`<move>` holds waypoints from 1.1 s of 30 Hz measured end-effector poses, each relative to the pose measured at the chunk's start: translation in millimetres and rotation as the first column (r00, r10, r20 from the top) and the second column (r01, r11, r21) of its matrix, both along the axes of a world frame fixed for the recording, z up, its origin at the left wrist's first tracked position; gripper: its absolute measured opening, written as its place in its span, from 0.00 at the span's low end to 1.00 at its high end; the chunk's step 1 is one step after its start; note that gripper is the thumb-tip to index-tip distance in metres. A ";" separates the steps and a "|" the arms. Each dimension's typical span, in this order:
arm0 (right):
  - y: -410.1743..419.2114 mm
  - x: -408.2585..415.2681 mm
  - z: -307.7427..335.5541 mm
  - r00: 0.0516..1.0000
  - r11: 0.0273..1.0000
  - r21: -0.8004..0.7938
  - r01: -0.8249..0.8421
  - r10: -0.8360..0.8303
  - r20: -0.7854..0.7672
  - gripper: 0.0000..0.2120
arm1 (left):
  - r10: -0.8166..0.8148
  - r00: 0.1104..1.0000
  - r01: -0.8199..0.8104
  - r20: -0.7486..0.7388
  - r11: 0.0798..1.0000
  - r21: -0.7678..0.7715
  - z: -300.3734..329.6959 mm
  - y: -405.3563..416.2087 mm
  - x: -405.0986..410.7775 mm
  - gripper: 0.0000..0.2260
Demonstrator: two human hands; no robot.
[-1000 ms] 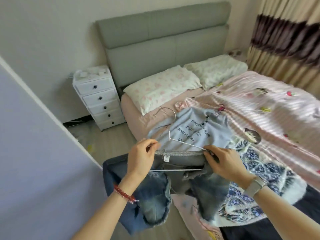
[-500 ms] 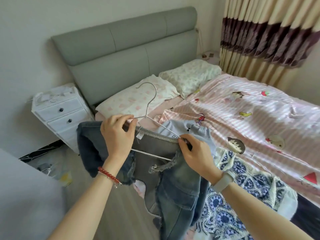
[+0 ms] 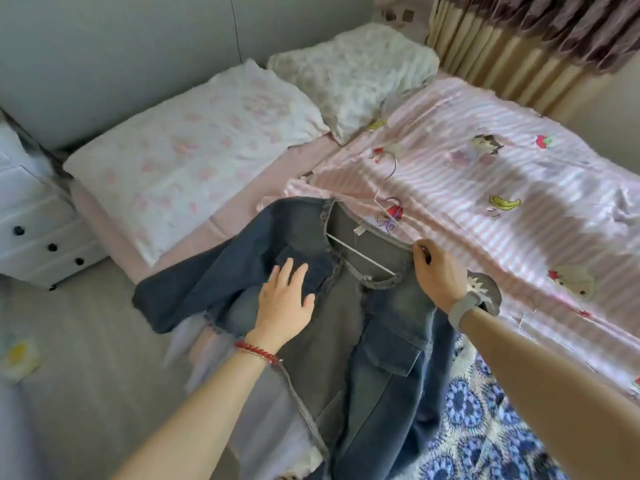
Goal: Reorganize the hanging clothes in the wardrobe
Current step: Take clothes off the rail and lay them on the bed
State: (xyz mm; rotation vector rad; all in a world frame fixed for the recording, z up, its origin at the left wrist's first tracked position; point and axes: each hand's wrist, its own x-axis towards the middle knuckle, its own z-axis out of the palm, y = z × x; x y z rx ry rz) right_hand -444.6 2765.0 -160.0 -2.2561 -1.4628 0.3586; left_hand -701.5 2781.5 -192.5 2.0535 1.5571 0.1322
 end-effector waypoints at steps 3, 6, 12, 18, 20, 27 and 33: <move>20.7 18.3 -49.6 0.997 0.996 -0.049 0.072 -0.070 0.033 0.12 | -0.043 0.995 0.033 -0.092 0.993 -0.110 -67.8 -0.2 -0.7 0.27; 36.4 30.6 -85.4 0.994 0.991 -0.082 0.106 -0.105 0.018 0.13 | -0.068 0.977 0.046 -0.201 0.993 -0.113 -116.5 3.1 -4.3 0.28; 52.4 37.2 -129.6 0.970 0.940 -0.253 0.229 -0.241 -0.017 0.14 | -0.145 0.950 0.170 -0.277 0.983 0.065 -146.6 11.8 -15.0 0.19; 41.7 22.1 -120.1 0.987 0.908 -0.390 0.150 -0.116 0.110 0.23 | -0.181 0.939 0.189 -0.291 0.982 0.000 -146.6 7.4 -21.2 0.20; 33.9 14.2 -111.5 0.991 0.907 -0.412 0.090 -0.041 0.127 0.24 | -0.192 0.936 0.190 -0.295 0.981 -0.035 -143.4 7.7 -21.1 0.21; -8.4 -32.2 -68.8 0.973 0.936 -0.325 -0.135 0.188 0.136 0.24 | -0.052 0.957 0.080 -0.285 0.993 0.089 -90.3 0.4 -24.6 0.21; -57.4 -74.2 -11.7 0.941 0.934 -0.220 -0.280 0.313 0.131 0.22 | 0.111 0.970 -0.055 -0.216 0.967 0.249 -10.8 -61.3 -47.1 0.20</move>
